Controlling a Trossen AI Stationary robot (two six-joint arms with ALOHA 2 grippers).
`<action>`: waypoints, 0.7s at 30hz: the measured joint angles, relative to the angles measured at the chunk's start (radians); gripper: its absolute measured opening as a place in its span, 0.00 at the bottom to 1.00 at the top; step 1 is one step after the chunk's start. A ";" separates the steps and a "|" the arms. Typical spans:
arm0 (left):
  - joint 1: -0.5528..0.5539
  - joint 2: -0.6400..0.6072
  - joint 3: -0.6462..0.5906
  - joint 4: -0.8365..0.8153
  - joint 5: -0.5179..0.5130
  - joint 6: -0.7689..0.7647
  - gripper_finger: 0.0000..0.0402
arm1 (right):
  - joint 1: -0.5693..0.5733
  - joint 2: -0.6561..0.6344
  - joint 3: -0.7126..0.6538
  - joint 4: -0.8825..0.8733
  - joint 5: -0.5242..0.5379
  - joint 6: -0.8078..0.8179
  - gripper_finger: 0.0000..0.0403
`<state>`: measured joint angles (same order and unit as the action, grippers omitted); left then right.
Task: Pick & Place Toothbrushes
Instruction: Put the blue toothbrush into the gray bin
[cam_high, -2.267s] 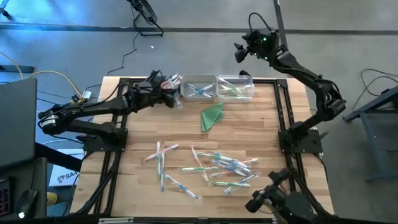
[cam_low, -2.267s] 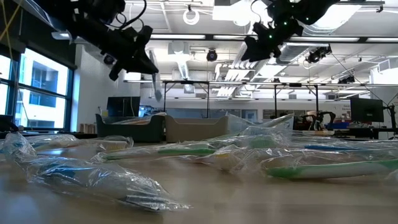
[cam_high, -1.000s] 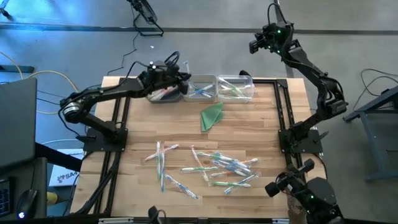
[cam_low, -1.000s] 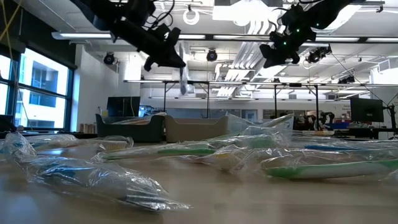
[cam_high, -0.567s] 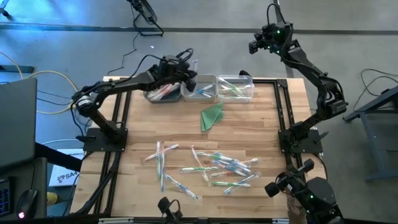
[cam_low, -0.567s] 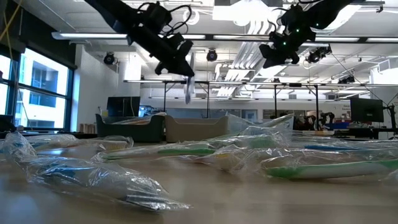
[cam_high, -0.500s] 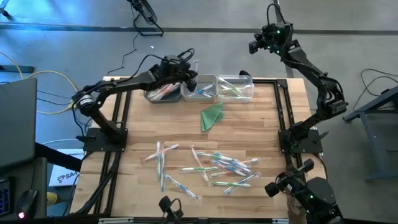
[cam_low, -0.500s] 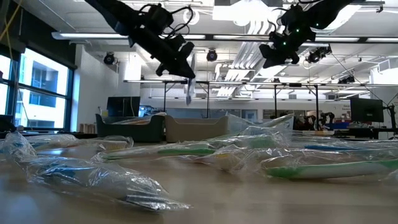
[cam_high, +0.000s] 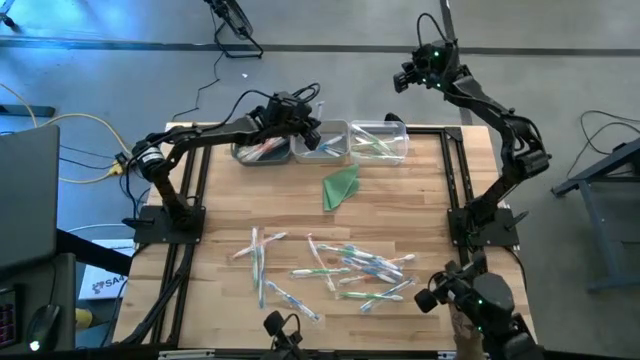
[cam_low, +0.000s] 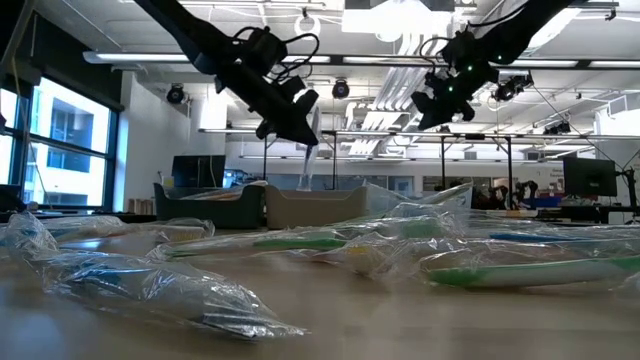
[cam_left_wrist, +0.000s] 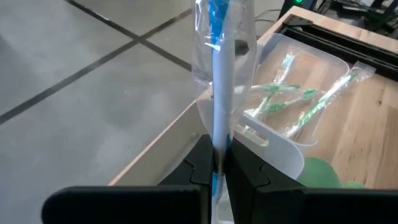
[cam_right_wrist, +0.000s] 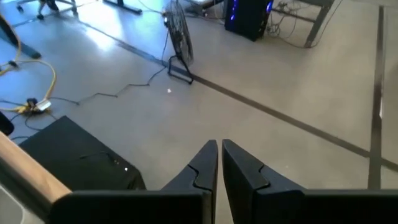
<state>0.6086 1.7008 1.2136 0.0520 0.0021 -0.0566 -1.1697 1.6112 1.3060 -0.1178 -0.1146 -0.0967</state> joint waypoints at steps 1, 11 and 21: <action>0.000 0.000 0.000 0.000 0.001 0.000 0.04 | 0.003 0.006 0.000 -0.001 -0.005 0.001 0.04; 0.000 0.010 0.000 0.005 -0.013 0.034 0.04 | 0.007 0.011 0.000 0.015 -0.021 -0.005 0.04; -0.021 0.070 -0.001 -0.112 -0.069 -0.021 0.04 | 0.007 0.011 0.000 0.018 -0.019 -0.003 0.04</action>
<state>0.5873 1.7706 1.2125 -0.0604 -0.0664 -0.0779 -1.1629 1.6218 1.3060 -0.1001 -0.1337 -0.1001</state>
